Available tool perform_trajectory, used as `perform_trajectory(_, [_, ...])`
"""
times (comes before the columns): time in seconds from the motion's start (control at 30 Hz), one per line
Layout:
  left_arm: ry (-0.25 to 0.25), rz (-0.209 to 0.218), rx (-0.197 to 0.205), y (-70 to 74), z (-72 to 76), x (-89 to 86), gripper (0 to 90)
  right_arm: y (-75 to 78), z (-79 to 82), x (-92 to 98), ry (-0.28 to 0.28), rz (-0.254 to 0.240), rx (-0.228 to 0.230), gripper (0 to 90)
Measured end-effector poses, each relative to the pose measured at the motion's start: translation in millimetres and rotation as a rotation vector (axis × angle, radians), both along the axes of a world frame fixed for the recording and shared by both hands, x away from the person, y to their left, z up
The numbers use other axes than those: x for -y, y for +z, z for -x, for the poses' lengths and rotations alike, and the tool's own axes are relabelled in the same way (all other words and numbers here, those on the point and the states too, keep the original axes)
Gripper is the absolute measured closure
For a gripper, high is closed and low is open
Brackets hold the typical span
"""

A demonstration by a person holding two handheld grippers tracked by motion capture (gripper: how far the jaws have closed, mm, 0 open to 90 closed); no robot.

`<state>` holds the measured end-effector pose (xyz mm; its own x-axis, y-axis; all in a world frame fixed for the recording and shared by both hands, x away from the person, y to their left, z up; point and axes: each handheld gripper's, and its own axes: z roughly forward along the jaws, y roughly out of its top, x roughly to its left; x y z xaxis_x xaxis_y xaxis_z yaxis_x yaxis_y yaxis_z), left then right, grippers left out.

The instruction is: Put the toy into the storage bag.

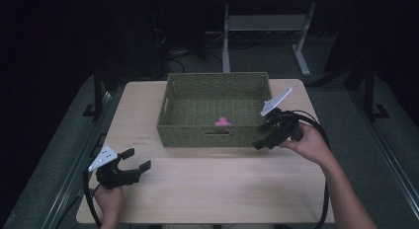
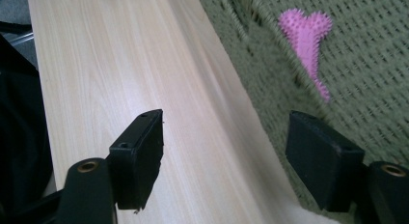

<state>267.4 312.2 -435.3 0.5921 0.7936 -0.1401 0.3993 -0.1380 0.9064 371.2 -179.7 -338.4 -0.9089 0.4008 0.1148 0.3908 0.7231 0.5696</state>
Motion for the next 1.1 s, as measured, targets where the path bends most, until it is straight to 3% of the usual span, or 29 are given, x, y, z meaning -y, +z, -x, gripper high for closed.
perform_trajectory(1.1, [0.001, -0.001, 0.001, 0.0, 1.1, 0.2, 13.9, -52.4, 36.8, 20.2, -0.041, -0.008, -0.039, 27.3])
